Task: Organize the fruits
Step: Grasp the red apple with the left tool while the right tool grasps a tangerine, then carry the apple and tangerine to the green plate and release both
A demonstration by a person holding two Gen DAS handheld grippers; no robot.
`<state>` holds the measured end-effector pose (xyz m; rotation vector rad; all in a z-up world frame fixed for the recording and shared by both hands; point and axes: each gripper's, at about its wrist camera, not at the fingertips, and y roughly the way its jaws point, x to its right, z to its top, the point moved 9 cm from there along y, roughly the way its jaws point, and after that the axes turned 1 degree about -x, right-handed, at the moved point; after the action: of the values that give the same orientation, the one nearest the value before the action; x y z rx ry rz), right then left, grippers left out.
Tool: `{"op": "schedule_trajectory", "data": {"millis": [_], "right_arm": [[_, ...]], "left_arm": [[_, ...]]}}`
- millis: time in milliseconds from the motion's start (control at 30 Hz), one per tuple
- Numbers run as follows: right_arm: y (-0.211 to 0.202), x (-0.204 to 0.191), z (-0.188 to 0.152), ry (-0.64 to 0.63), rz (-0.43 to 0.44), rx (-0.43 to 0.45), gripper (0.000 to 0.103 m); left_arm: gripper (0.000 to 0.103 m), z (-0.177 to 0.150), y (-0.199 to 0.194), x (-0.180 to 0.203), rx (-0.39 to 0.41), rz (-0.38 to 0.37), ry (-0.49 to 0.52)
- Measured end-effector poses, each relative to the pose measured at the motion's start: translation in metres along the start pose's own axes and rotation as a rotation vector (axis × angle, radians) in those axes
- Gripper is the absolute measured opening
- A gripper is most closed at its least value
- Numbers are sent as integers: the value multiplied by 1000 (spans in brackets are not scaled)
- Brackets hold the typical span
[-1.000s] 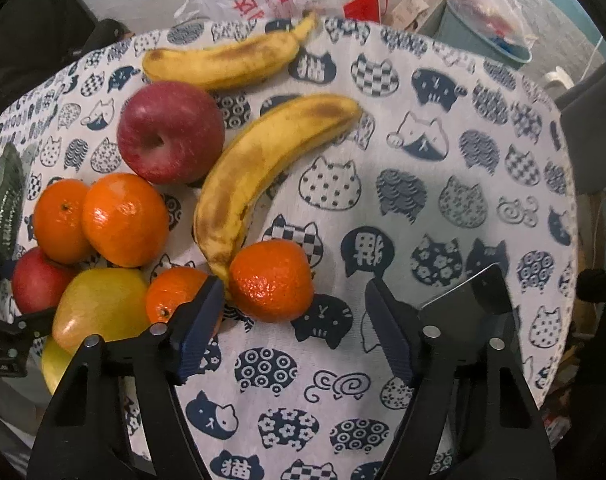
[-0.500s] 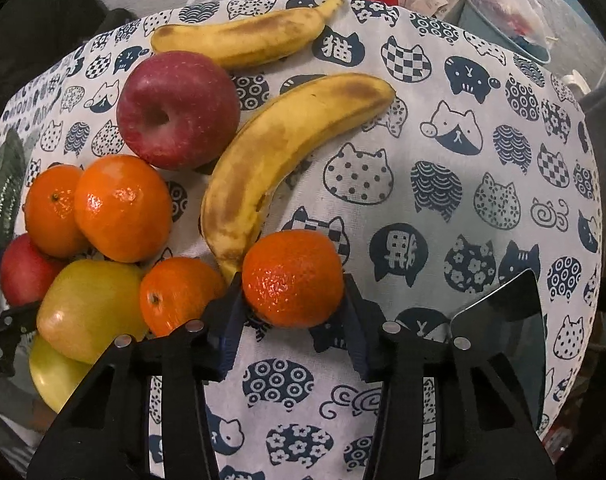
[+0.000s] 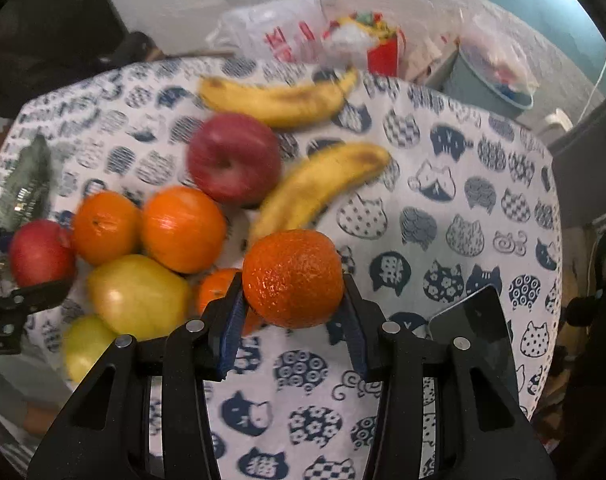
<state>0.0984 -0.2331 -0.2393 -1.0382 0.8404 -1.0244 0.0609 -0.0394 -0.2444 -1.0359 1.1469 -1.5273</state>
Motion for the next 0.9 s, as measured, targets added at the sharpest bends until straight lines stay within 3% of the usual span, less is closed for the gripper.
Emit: {"op": "schedule_trajectory", "data": {"millis": [200,500,900], "right_arm": [[-38,-28,12,-38,57,99,44],[-62,-66,30,-110,116,179,44],[-63,-136,45,-212,183,185,44]], "left_arm": [[78,1,-25,-8,64,26,-10],[78,6,-61,-24,164,66,-44],[78,-5,-89,-59,224,84,-102]]}}
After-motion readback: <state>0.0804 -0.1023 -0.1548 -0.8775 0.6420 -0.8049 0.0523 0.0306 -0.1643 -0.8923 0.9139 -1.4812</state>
